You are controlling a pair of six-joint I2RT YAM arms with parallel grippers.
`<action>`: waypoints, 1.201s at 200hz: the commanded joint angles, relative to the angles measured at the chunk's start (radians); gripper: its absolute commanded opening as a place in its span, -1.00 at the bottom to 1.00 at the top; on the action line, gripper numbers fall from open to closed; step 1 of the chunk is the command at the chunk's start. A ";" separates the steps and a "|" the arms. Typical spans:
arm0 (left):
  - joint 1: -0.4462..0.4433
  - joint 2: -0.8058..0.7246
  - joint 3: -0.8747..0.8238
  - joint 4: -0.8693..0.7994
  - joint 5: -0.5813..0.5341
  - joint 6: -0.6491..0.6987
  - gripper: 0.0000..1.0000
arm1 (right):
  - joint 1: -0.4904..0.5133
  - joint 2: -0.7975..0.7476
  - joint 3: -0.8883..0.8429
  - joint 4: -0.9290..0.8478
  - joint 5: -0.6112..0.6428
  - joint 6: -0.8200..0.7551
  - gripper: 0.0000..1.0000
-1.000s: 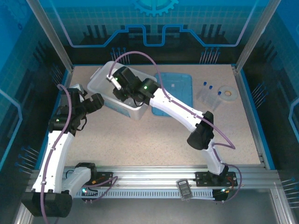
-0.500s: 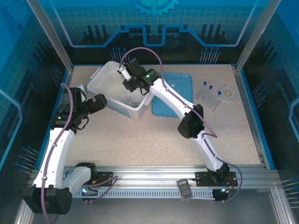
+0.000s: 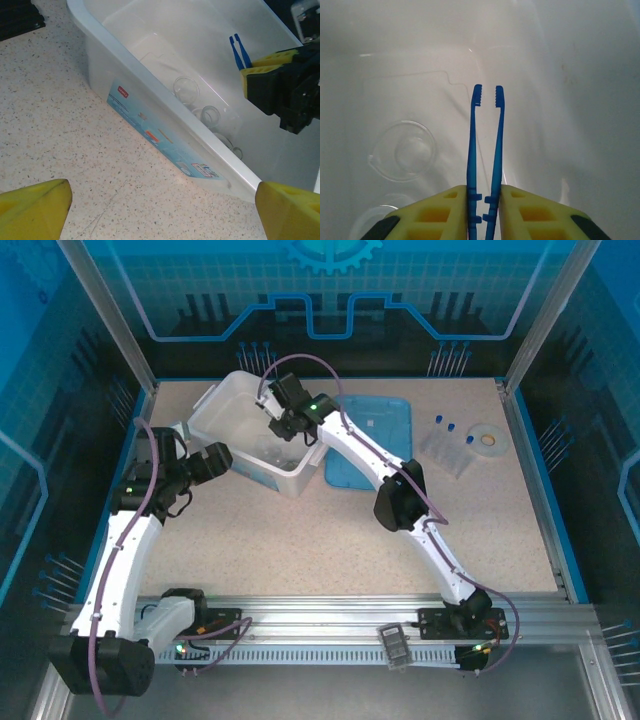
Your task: Organize the chemistry lab equipment
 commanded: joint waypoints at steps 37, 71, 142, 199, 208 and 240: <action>0.005 0.005 -0.014 0.023 0.039 0.017 0.91 | -0.054 0.037 0.034 -0.018 -0.016 -0.056 -0.53; 0.005 0.005 -0.014 0.024 0.042 0.018 0.91 | -0.064 0.049 0.032 -0.028 -0.031 -0.083 -0.53; 0.005 0.004 -0.014 0.023 0.042 0.018 0.91 | -0.068 0.065 0.012 -0.022 -0.048 -0.083 -0.53; 0.005 0.005 -0.014 0.022 0.038 0.018 0.92 | -0.077 0.063 -0.029 -0.021 -0.060 -0.078 -0.53; 0.005 0.005 -0.014 0.022 0.037 0.017 0.92 | -0.076 0.066 -0.032 -0.022 -0.061 -0.079 -0.54; 0.005 0.005 -0.014 0.021 0.039 0.016 0.92 | -0.076 0.072 -0.039 -0.025 -0.073 -0.085 -0.53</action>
